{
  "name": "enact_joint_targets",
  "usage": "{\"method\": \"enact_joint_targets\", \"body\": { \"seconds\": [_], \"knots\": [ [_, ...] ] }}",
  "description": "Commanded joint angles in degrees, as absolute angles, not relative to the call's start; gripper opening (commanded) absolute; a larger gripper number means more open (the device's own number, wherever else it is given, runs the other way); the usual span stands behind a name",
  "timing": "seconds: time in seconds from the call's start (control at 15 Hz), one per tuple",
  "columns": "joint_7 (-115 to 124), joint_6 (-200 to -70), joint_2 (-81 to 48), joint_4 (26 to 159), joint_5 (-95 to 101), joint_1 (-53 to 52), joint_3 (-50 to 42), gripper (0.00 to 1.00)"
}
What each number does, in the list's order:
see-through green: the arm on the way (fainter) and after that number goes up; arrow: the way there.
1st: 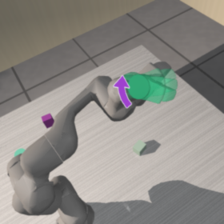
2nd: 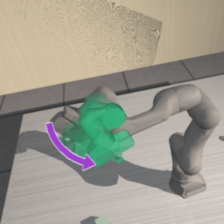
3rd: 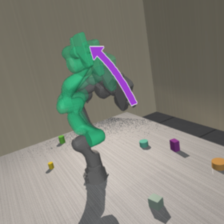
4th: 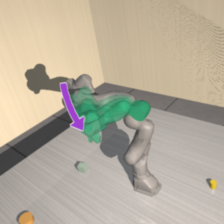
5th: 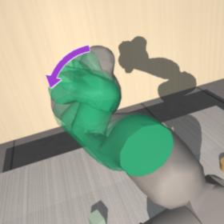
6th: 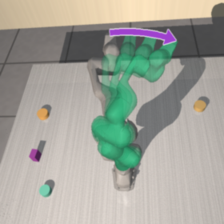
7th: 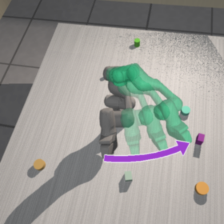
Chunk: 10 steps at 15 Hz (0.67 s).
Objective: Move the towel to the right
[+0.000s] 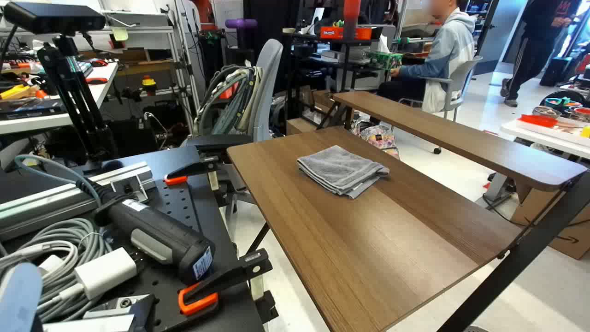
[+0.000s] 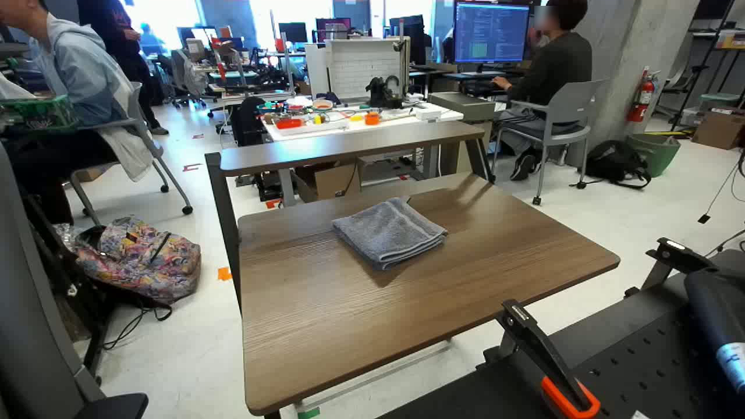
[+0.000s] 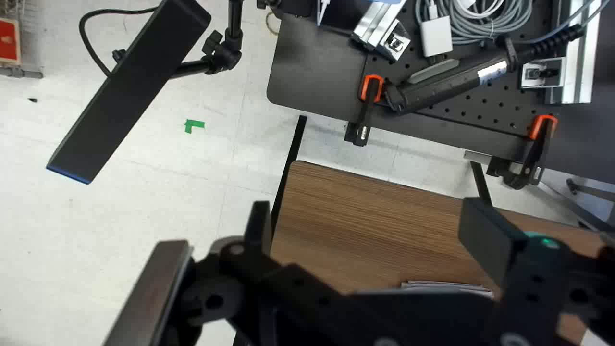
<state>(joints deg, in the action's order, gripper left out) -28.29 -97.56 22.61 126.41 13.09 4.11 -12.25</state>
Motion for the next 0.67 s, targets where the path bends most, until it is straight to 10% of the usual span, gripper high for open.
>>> {"method": "enact_joint_targets", "body": {
  "seconds": [0.0, 0.6],
  "knots": [
    [-28.3, -97.5, 22.6, 126.3, 13.0, 4.3, -12.1, 1.0],
    [-25.2, -102.4, 21.9, 131.3, 14.1, 2.9, -9.4, 1.0]
  ]
}}
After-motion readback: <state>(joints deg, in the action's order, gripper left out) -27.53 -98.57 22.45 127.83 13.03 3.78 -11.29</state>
